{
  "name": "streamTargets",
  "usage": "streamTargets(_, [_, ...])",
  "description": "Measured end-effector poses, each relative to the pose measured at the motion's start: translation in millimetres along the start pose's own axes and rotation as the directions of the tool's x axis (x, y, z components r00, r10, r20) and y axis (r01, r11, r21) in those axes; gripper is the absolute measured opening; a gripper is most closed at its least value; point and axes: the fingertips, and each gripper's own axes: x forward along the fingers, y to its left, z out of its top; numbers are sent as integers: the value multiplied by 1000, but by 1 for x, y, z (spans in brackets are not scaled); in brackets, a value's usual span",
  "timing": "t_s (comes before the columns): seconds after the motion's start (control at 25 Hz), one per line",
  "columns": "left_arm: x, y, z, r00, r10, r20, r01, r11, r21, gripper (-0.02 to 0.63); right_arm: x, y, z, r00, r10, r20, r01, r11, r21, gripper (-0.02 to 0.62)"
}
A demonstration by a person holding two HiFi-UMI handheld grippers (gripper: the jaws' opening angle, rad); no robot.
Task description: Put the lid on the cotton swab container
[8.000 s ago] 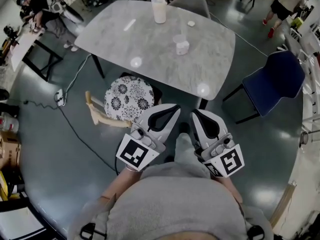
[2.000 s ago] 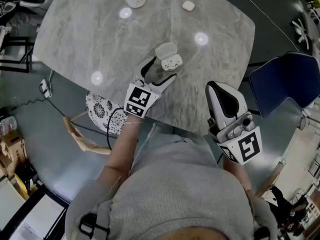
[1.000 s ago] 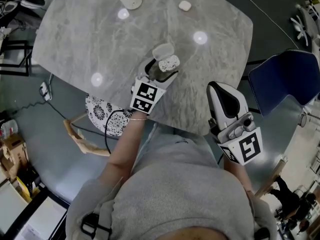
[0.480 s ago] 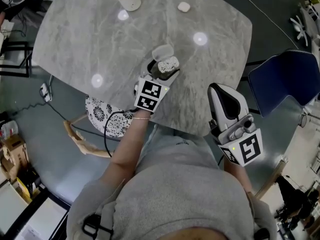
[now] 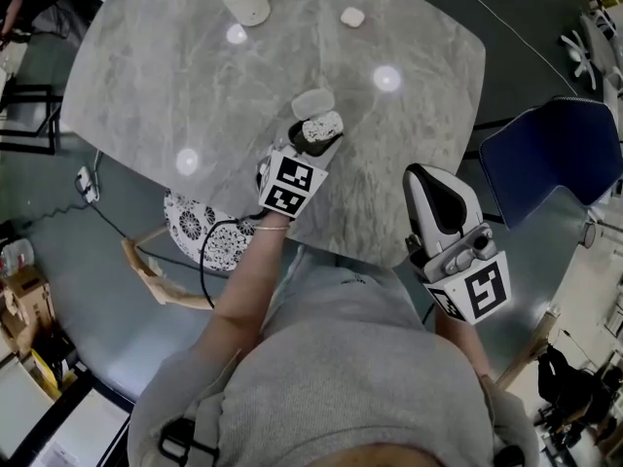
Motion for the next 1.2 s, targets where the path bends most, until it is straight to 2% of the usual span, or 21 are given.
streamTargets(0.28, [-2,-5,4,1000,-29,6,28,999,27,272,-2,-1,4,1000,2,7,-2,1000,-6,0])
streamTargets(0.6, [-16,-11,14,998,-53,35,52,998,18,268,0,3,6,1000,17,14,-17,1000,-13,0])
streamTargets(1.2, [-61,-30,55,990,-122,67,119,992,40,267,-2,17,19,998,44,48,-42,998,-39,0])
